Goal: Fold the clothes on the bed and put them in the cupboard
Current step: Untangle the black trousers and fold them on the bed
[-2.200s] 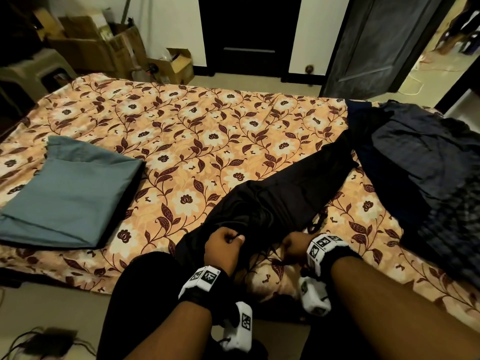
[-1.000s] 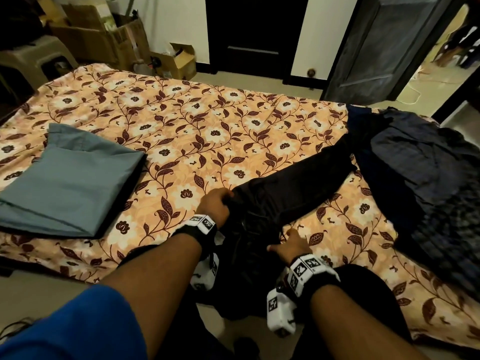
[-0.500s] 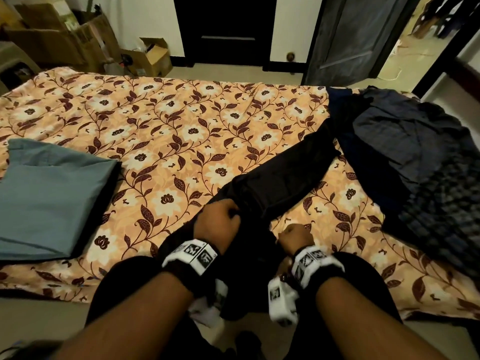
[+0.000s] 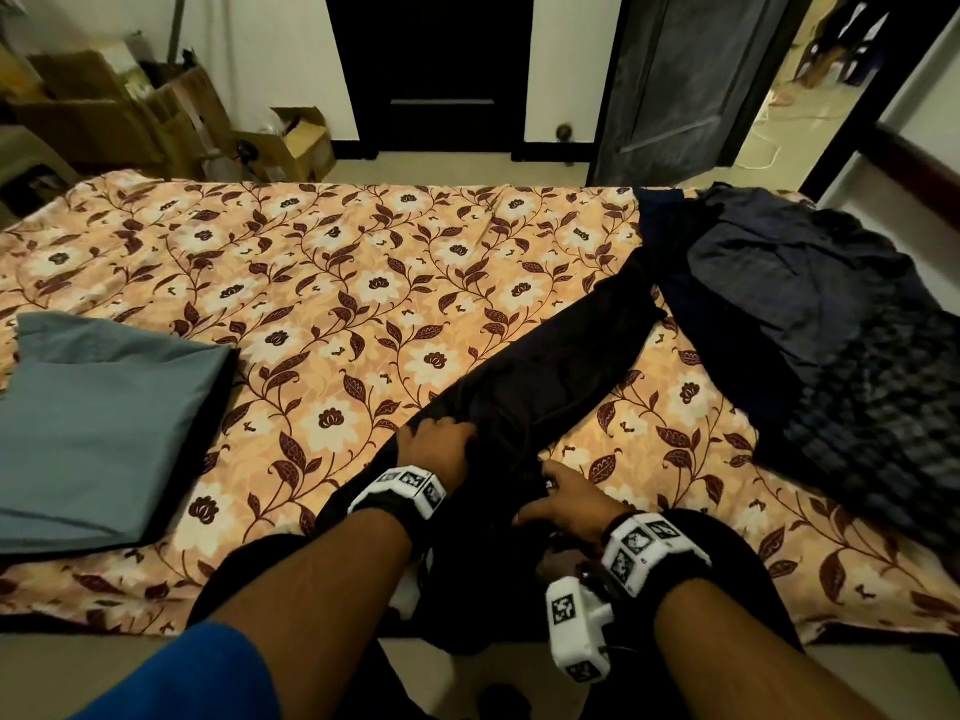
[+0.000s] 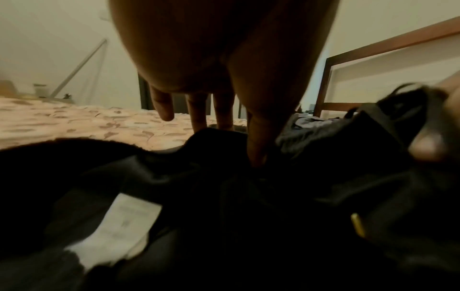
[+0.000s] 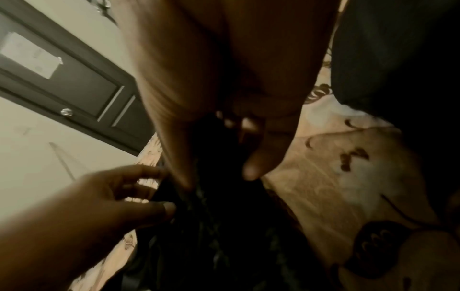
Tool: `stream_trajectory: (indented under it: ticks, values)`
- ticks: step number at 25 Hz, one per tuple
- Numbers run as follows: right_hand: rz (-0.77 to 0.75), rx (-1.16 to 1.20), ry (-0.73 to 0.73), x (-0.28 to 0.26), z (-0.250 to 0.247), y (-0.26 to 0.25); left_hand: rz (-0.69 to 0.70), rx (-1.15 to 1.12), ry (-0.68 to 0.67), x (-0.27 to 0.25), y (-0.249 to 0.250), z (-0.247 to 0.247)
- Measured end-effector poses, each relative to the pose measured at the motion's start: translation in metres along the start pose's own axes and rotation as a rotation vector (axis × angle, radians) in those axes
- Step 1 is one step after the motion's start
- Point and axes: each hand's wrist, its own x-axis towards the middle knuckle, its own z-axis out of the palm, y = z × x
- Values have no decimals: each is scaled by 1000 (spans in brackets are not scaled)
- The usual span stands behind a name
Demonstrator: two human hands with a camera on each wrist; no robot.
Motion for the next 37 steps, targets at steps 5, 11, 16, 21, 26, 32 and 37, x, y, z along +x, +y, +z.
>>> stream_trajectory:
  ticks: [5, 11, 16, 21, 26, 32, 37]
  values:
    - [-32, -14, -320, -7, -20, -24, 42, -530, 472, -20, -22, -40]
    - [-613, -874, 788, 10, -24, -71, 171, -573, 902, -48, -26, -148]
    - [-1092, -1256, 847, 10, -57, -77, -43, -629, 1129, -74, -94, -182]
    - [-839, -1498, 410, -16, -90, -102, -216, -447, 657, -92, -147, -158]
    - [-85, -1591, -25, -54, -79, -147, -146, 247, -110, -88, -124, -103]
    - [57, -1509, -388, -95, -26, -125, -192, -103, -16, -87, -102, -85]
    - [-195, -1563, -448, -116, 12, -104, -566, -1421, 796, -85, -95, -85]
